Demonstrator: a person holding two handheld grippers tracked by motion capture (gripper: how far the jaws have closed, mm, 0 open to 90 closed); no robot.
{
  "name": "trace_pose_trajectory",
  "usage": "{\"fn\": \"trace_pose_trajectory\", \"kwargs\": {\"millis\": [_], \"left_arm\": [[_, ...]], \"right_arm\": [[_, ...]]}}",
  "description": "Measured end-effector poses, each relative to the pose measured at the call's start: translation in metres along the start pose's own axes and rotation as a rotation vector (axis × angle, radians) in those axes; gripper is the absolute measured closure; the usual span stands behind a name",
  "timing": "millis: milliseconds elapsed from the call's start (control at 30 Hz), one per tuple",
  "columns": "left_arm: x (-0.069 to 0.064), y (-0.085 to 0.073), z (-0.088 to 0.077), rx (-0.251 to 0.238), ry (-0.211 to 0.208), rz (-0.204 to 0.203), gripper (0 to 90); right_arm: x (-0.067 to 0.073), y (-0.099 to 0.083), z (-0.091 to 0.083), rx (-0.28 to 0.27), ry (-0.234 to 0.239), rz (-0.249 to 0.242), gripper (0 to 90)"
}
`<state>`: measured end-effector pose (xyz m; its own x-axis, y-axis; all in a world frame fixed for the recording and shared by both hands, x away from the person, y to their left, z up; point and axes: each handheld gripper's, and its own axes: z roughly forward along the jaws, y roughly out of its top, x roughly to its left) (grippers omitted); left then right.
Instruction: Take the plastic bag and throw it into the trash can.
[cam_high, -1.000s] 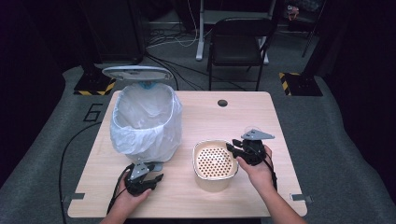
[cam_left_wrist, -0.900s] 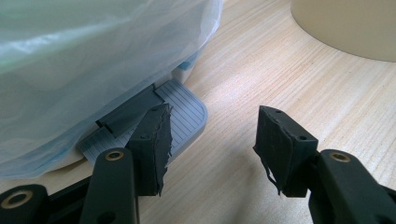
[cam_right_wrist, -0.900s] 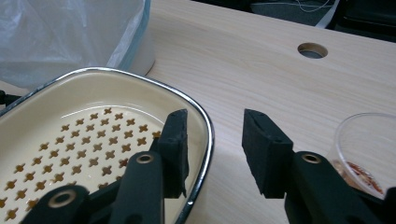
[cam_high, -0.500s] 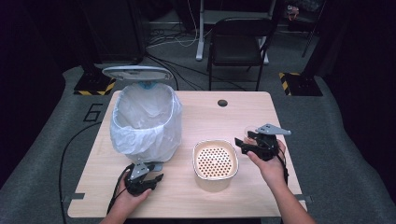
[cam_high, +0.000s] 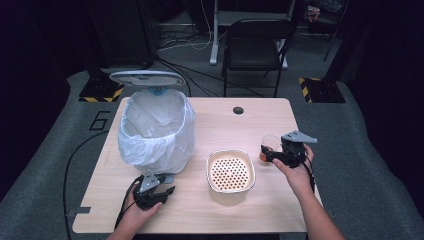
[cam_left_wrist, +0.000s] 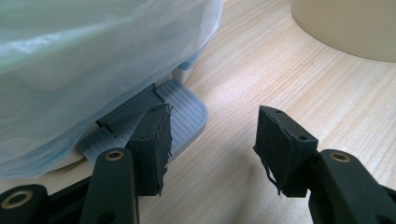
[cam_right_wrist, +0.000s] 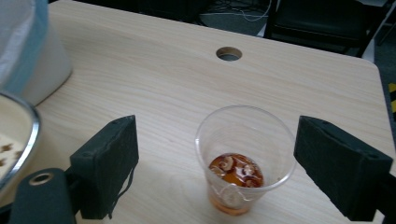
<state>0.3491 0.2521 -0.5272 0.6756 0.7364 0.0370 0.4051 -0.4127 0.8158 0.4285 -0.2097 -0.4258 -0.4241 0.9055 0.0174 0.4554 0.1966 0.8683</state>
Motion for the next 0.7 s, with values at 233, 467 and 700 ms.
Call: {"fn": "trace_pose_trajectory", "kwargs": {"millis": [233, 467, 700], "left_arm": [[0.000, 0.000, 0.000, 0.001, -0.001, -0.002, 45.8], [0.000, 0.000, 0.000, -0.001, 0.000, -0.001, 45.8], [0.000, 0.000, 0.000, 0.004, -0.006, -0.006, 45.7]], "right_arm": [[-0.012, -0.002, 0.014, 0.019, -0.030, 0.015, 6.5], [-0.016, -0.005, 0.029, 0.042, -0.035, 0.006, 5.3], [-0.019, -0.012, 0.038, 0.049, -0.049, 0.015, 7.9]]}}
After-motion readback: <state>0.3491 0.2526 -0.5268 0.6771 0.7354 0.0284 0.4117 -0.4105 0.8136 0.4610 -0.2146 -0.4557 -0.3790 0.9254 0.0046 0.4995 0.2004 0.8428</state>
